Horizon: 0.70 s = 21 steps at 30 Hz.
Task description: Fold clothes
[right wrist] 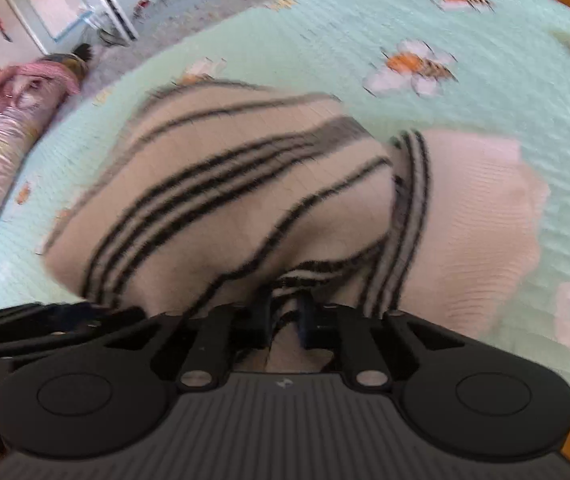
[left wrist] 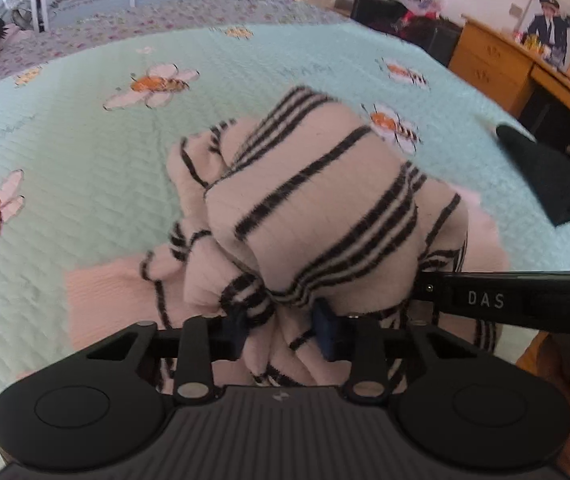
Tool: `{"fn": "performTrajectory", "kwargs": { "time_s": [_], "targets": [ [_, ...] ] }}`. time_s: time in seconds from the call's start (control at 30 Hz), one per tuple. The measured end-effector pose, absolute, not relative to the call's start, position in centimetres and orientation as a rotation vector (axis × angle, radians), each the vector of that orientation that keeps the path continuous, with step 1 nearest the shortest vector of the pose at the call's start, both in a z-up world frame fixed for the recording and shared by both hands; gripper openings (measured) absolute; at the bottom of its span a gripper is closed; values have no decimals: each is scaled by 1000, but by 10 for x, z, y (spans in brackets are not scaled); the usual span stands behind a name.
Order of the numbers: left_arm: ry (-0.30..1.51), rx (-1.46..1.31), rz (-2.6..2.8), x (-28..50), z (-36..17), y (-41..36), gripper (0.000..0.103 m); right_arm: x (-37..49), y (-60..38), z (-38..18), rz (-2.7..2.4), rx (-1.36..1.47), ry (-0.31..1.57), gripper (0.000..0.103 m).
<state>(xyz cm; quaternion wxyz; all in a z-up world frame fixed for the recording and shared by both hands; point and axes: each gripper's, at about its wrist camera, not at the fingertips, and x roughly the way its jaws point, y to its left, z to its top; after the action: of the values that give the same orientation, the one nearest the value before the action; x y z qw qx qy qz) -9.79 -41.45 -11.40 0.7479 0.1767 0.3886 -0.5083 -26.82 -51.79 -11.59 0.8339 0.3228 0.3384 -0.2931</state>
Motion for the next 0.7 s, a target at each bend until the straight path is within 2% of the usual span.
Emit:
{"fn": "performTrajectory", "kwargs": {
  "time_s": [0.17, 0.3, 0.33, 0.37, 0.4, 0.43, 0.5, 0.6, 0.7],
  "targets": [
    [733, 320, -1049, -74, -73, -383, 13, -233, -484, -65, -482, 611, 612, 12],
    [594, 265, -935, -48, -28, -337, 13, -194, -446, -17, -334, 528, 530, 12],
    [579, 259, -907, -43, -20, -326, 13, -184, -438, -14, -320, 516, 538, 16],
    [590, 257, -876, -39, -21, -316, 20, -174, -430, -11, -306, 504, 546, 19],
    [600, 256, -844, -36, -21, -306, 34, -165, -423, -7, -291, 492, 554, 27],
    [611, 254, -813, -32, -22, -297, 38, -157, -416, -7, -284, 492, 571, 33],
    [644, 248, -771, -36, -34, -279, 48, -151, -407, -17, -287, 517, 617, 40],
    [711, 221, -747, -42, -54, -257, 52, -154, -395, -27, -297, 517, 662, 51],
    [752, 206, -762, -49, -66, -249, 52, -158, -389, -30, -322, 493, 700, 52]
  ]
}}
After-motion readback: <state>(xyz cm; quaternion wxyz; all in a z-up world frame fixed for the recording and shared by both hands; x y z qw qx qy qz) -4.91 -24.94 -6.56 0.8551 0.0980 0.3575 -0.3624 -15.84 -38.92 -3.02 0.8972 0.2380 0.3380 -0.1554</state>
